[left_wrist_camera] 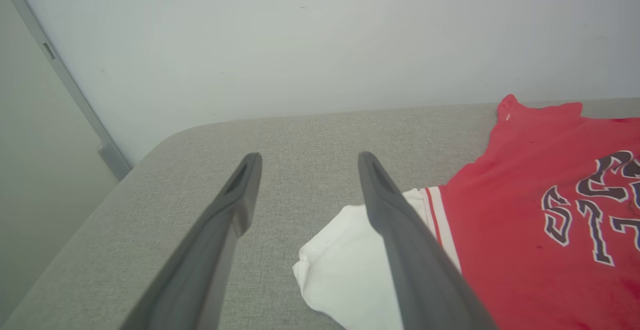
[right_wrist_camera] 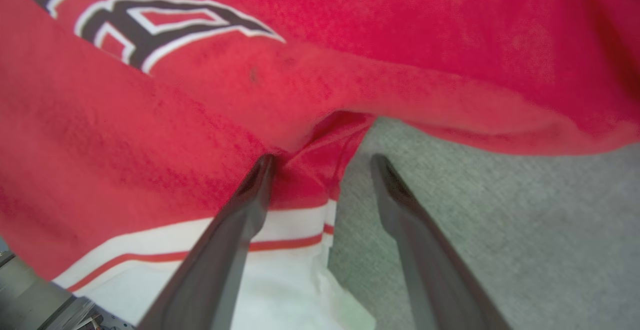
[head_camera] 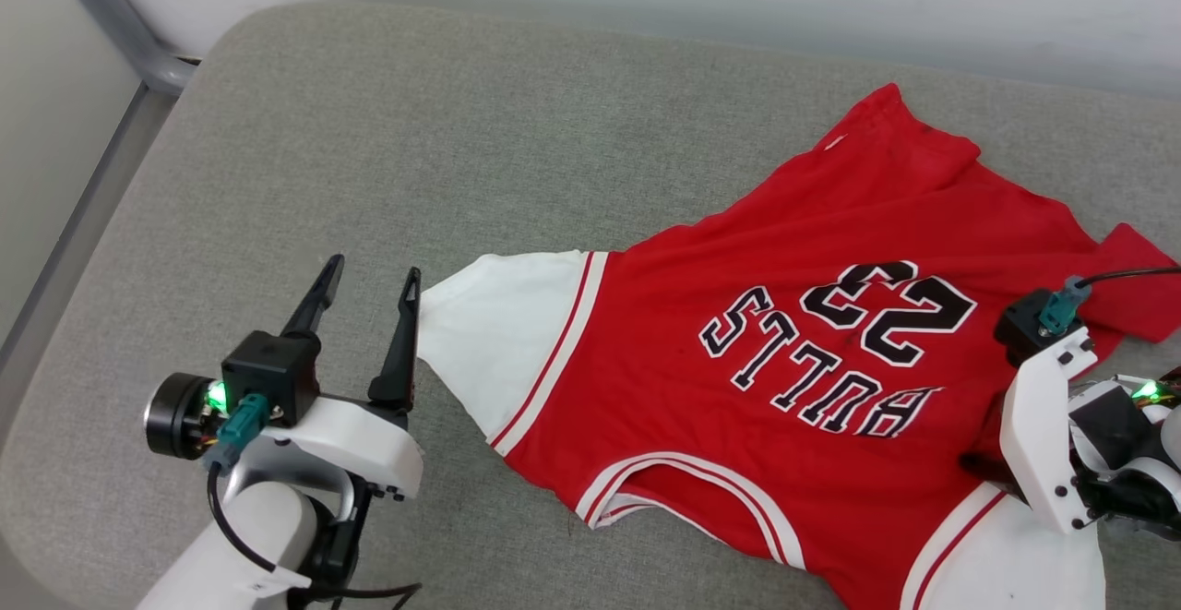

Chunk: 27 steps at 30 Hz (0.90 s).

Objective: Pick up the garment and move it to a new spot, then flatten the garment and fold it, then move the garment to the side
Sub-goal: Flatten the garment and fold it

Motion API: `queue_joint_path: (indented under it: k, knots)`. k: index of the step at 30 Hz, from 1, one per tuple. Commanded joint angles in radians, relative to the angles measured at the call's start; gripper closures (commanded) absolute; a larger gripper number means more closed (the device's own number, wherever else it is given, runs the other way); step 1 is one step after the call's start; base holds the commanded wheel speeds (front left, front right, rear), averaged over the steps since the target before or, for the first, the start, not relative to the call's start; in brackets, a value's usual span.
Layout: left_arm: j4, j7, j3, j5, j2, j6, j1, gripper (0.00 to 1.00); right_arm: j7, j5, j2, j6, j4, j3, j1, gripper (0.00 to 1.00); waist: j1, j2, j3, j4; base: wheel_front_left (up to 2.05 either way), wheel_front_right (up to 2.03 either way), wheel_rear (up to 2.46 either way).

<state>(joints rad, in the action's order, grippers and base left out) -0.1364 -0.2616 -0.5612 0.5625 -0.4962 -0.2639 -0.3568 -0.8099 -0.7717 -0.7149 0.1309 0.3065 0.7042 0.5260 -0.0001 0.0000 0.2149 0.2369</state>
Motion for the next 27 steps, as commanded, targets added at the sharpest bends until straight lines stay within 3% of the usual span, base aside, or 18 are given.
queue_joint_path:
  k: [1, 5, 6, 12, 18, 22, 27]
  knots:
    - [0.003, -0.004, 0.006, -0.008, 0.006, 0.002, 0.010, 0.00, 0.000, -0.009, 0.015, 0.000, 0.015, 0.022, -0.025, 0.00, 0.0001, 0.0000, 0.009, 0.009, 0.00, 0.00, 0.00]
    - [0.011, -0.005, 0.051, -0.057, 0.055, 0.014, 0.052, 0.00, 0.064, -0.038, 0.040, 0.000, 0.062, 0.075, -0.050, 0.00, 0.0001, 0.0000, 0.017, 0.016, 0.00, 0.00, 0.00]
    - [0.013, -0.005, 0.062, -0.067, 0.066, 0.019, 0.059, 0.00, 0.089, -0.038, 0.039, 0.000, 0.062, 0.083, -0.047, 1.00, 0.0001, 0.0000, 0.019, 0.017, 0.00, 0.00, 0.00]
    - [0.006, -0.005, 0.117, -0.122, 0.111, 0.053, 0.096, 0.00, 0.200, -0.019, -0.038, -0.001, 0.045, 0.088, 0.069, 1.00, 0.0001, 0.0000, 0.017, 0.014, 0.00, 0.00, 0.00]
    - [0.003, -0.005, 0.160, -0.166, 0.152, 0.089, 0.101, 0.00, 0.196, -0.007, -0.068, -0.001, 0.046, 0.094, 0.229, 1.00, 0.0001, 0.0000, 0.034, 0.025, 0.00, 0.00, 0.00]
    - [0.011, -0.004, 0.191, -0.194, 0.180, 0.112, 0.084, 0.00, 0.188, -0.002, -0.030, -0.001, 0.120, 0.100, 0.342, 1.00, 0.0001, 0.0000, 0.067, 0.035, 0.00, 0.00, 0.00]
    - [-0.001, -0.004, 0.223, -0.229, 0.218, 0.141, 0.067, 0.00, 0.244, 0.018, 0.070, -0.001, 0.291, 0.108, 0.412, 1.00, 0.0001, 0.0000, 0.103, 0.051, 0.00, 0.00, 0.00]
